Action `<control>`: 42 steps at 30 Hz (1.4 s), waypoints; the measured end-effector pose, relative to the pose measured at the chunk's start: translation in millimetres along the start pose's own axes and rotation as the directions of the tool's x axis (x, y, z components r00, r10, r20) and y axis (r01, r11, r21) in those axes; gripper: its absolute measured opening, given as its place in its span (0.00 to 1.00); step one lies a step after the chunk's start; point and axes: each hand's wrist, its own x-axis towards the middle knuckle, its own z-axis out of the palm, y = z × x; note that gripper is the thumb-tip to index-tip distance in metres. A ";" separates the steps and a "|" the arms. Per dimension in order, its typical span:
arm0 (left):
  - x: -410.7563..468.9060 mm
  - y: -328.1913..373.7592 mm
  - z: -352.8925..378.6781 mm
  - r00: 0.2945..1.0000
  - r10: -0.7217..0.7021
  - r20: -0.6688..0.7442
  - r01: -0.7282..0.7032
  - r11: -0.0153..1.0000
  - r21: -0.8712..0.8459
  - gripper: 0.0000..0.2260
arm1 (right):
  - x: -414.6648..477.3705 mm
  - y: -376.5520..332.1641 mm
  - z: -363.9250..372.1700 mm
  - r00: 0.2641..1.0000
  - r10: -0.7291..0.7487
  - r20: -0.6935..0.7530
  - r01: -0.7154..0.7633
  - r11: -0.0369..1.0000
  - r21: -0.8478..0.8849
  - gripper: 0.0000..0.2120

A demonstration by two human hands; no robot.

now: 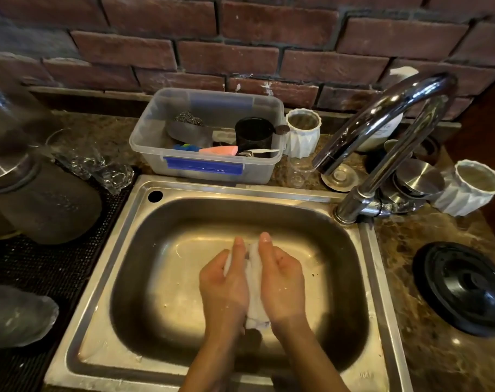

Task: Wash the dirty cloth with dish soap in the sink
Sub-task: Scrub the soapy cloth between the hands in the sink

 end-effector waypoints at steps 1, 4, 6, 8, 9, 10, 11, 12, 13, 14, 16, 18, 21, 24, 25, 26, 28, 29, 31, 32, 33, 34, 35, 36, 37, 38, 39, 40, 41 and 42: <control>-0.5 -1.2 4.4 1.000 0.015 -0.011 -0.015 1.000 0.018 0.19 | -0.5 -0.6 4.0 1.000 0.003 -0.014 -0.003 1.000 -0.018 0.26; 13.8 -3.1 4.5 0.996 0.007 -0.083 -0.010 0.999 -0.039 0.20 | -7.5 -5.1 10.9 0.993 0.064 0.100 -0.063 0.998 -0.010 0.24; 17.6 -6.1 7.2 0.997 -0.054 -0.058 0.048 0.994 -0.098 0.21 | 0.2 -11.0 10.2 0.994 -0.027 0.107 0.040 0.992 -0.123 0.25; 9.6 -6.0 14.9 0.991 -0.137 -0.006 0.135 0.981 -0.143 0.21 | 15.4 -8.9 7.8 0.998 -0.042 0.047 0.051 0.977 -0.207 0.27; 8.2 -4.3 18.5 0.991 -0.135 -0.016 0.131 0.982 -0.138 0.21 | 19.7 -6.7 7.5 0.999 -0.013 0.043 0.023 0.973 -0.228 0.27; 10.4 -1.0 19.6 0.995 -0.081 -0.049 0.075 0.990 -0.118 0.21 | 17.3 -5.8 8.5 0.998 0.038 0.059 -0.025 0.980 -0.195 0.26; 18.3 2.6 19.2 0.994 -0.034 -0.100 0.024 0.995 -0.097 0.20 | 13.1 -5.2 10.5 0.992 0.085 0.091 -0.071 0.987 -0.146 0.25; 27.0 7.9 19.0 0.994 -0.025 -0.108 0.016 0.997 -0.082 0.20 | 7.6 -7.6 11.9 0.988 0.101 0.117 -0.091 0.992 -0.089 0.25; 35.4 7.5 21.6 0.994 -0.024 -0.106 0.019 0.998 -0.052 0.19 | 5.8 -8.9 13.2 0.988 0.084 0.126 -0.077 0.995 -0.060 0.25; 39.5 1.4 23.4 0.996 -0.053 -0.066 0.050 0.998 -0.049 0.19 | 10.1 -9.0 12.8 0.994 0.043 0.101 -0.037 0.997 -0.064 0.26; 29.8 -4.0 30.1 0.967 -0.238 0.095 0.248 0.962 -0.114 0.23 | 26.8 -10.9 11.0 0.999 0.001 0.046 0.004 0.993 -0.117 0.25; 26.5 -6.1 37.4 0.958 -0.252 0.141 0.268 0.957 -0.114 0.26 | 28.3 -13.9 7.8 0.997 0.044 0.056 -0.036 0.992 -0.121 0.23; 36.6 9.9 33.0 0.998 -0.026 -0.064 0.024 0.999 -0.030 0.18 | 13.1 -12.8 8.3 0.992 0.081 0.093 -0.079 0.996 -0.031 0.22; 30.8 8.4 34.4 0.999 -0.035 0.031 0.036 0.999 -0.008 0.18 | 24.2 -17.6 6.7 0.999 -0.031 0.018 0.032 0.998 -0.055 0.25; 25.2 7.9 35.7 0.996 -0.077 0.050 0.078 0.997 -0.007 0.18 | 30.1 -19.0 7.2 1.000 -0.015 -0.010 0.014 0.999 -0.052 0.25; 24.2 6.0 36.5 0.994 -0.095 0.059 0.096 0.995 -0.023 0.18 | 31.5 -21.4 8.0 1.000 -0.002 -0.021 0.000 0.998 -0.058 0.25; 32.3 8.0 33.7 0.997 -0.068 -0.023 0.067 0.997 -0.042 0.18 | 20.6 -22.6 8.3 0.999 0.002 0.049 0.001 0.997 -0.077 0.25; 35.1 10.5 32.8 0.996 -0.067 -0.061 0.063 0.997 -0.054 0.18 | 14.1 -20.8 8.9 0.995 -0.020 0.098 0.029 0.996 -0.086 0.24; 34.7 8.6 34.4 0.996 -0.084 -0.034 0.081 0.994 -0.071 0.18 | 13.7 -19.7 6.8 0.991 -0.097 0.094 0.108 0.988 -0.113 0.24; 29.7 5.1 35.5 0.995 -0.103 0.012 0.104 0.991 -0.088 0.18 | 21.1 -19.1 4.6 0.988 -0.136 0.067 0.144 0.981 -0.128 0.25; 23.5 6.1 36.1 0.994 -0.109 0.016 0.110 0.989 -0.099 0.18 | 27.0 -19.1 2.3 0.989 -0.141 0.035 0.144 0.980 -0.135 0.26; 22.2 7.1 35.8 0.996 -0.084 -0.007 0.083 0.992 -0.098 0.19 | 30.6 -17.1 2.6 0.992 -0.123 0.012 0.124 0.984 -0.132 0.26; 25.0 9.4 34.7 0.998 -0.052 -0.037 0.048 0.995 -0.085 0.19 | 26.9 -16.9 3.5 0.994 -0.104 0.013 0.105 0.985 -0.136 0.25; 30.4 9.7 32.8 0.998 -0.030 -0.063 0.025 0.996 -0.089 0.19 | 17.9 -16.4 5.6 0.994 -0.087 0.068 0.096 0.985 -0.142 0.25; 34.9 9.4 32.0 0.995 -0.056 -0.084 0.047 0.994 -0.102 0.19 | 8.2 -16.7 6.5 0.991 -0.083 0.109 0.097 0.986 -0.137 0.25; 36.0 7.3 32.0 0.992 -0.107 -0.068 0.099 0.989 -0.107 0.18 | 4.6 -14.8 7.0 0.990 -0.087 0.114 0.102 0.986 -0.132 0.24; 32.9 4.7 33.0 0.988 -0.154 -0.031 0.148 0.980 -0.130 0.17 | 9.5 -14.0 5.1 0.990 -0.116 0.086 0.127 0.982 -0.137 0.25; 28.7 2.1 34.2 0.979 -0.203 0.007 0.202 0.968 -0.152 0.17 | 20.3 -13.2 2.6 0.987 -0.153 0.049 0.159 0.976 -0.148 0.26; 24.3 1.1 35.2 0.976 -0.218 0.022 0.219 0.962 -0.164 0.17 | 28.7 -12.3 1.2 0.988 -0.152 0.012 0.152 0.977 -0.148 0.27; 19.7 5.1 34.5 0.983 -0.182 0.030 0.184 0.969 -0.164 0.18 | 32.3 -12.4 2.4 0.990 -0.143 -0.007 0.141 0.981 -0.136 0.27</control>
